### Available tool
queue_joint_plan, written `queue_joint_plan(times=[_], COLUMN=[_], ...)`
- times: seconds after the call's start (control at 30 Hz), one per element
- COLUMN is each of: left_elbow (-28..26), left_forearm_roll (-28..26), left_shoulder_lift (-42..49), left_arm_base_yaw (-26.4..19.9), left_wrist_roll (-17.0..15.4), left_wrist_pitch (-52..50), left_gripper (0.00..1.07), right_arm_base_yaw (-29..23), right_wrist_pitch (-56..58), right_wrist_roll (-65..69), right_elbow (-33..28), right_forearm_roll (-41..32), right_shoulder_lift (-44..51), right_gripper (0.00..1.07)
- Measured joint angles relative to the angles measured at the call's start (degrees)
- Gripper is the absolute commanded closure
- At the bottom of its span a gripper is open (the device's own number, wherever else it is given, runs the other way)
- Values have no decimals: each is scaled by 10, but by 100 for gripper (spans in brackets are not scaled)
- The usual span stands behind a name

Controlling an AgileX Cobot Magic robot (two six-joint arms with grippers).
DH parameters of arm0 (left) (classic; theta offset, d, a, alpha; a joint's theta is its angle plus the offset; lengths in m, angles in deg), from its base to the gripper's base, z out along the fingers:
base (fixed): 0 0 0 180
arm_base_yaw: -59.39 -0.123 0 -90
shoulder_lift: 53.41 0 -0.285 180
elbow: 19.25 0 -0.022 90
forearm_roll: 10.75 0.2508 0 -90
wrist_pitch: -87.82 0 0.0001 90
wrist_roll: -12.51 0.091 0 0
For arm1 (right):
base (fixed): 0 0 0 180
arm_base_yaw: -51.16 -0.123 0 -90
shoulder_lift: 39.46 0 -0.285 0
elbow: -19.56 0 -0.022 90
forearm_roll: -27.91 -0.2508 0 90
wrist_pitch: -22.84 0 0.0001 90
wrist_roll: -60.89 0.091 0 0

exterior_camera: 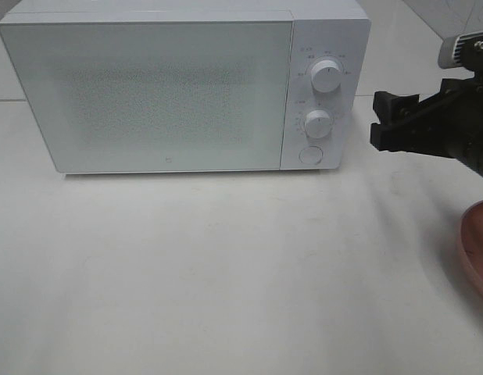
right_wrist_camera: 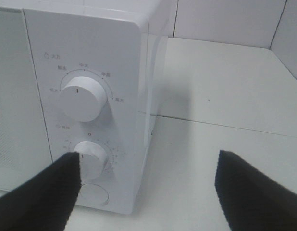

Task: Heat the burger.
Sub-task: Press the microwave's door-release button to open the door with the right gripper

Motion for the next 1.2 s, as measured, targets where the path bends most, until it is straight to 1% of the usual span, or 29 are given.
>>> queue_joint_plan(times=[0.03,0.07,0.13,0.2,0.23,0.27,0.33,0.37,0.43,0.47,0.53,0.57,0.7,0.83,0.97,1.0,1.03,1.1,1.13,1.17,1.2], left_elbow=[0,0,0,0,0,0,0,0,0,0,0,0,0,0,0,0,0,0,0,0,0], left_forearm_roll=[0,0,0,0,0,0,0,0,0,0,0,0,0,0,0,0,0,0,0,0,0], left_shoulder_lift=[0,0,0,0,0,0,0,0,0,0,0,0,0,0,0,0,0,0,0,0,0], left_arm_base_yaw=[0,0,0,0,0,0,0,0,0,0,0,0,0,0,0,0,0,0,0,0,0], left_wrist_roll=[0,0,0,0,0,0,0,0,0,0,0,0,0,0,0,0,0,0,0,0,0], left_wrist_pitch=[0,0,0,0,0,0,0,0,0,0,0,0,0,0,0,0,0,0,0,0,0], left_gripper=[7,7,7,7,7,7,7,7,7,7,7,7,7,7,7,7,7,7,7,7,7], right_arm_base_yaw=[0,-17,-26,-52,-52,-70,-77,-94,-100,-114,-121,-135,-155,-158,-158,-158,-158,-159,-159,-159,-159], right_wrist_pitch=[0,-17,-26,-47,-47,-65,-71,-89,-97,-109,-115,-126,-142,-143,-148,-151,-151,-151,-151,-151,-151], right_wrist_roll=[0,-1,-1,-1,-1,-1,-1,-1,-1,-1,-1,-1,0,9,39,66,66,123,123,150,203], right_elbow=[0,0,0,0,0,-1,-1,-1,-1,-1,-1,-1,-1,-1,-1,-1,-1,-1,-1,-1,-1], right_forearm_roll=[0,-17,-25,-44,-44,-60,-66,-84,-92,-110,-118,-128,-144,-148,-150,-151,-151,-151,-151,-151,-151], right_shoulder_lift=[0,-17,-27,-54,-54,-73,-81,-99,-105,-123,-130,-144,-174,-185,-187,-189,-189,-190,-190,-190,-190], right_gripper=[32,32,32,32,32,32,32,32,32,32,32,32,33,35,39,42,42,47,47,50,55])
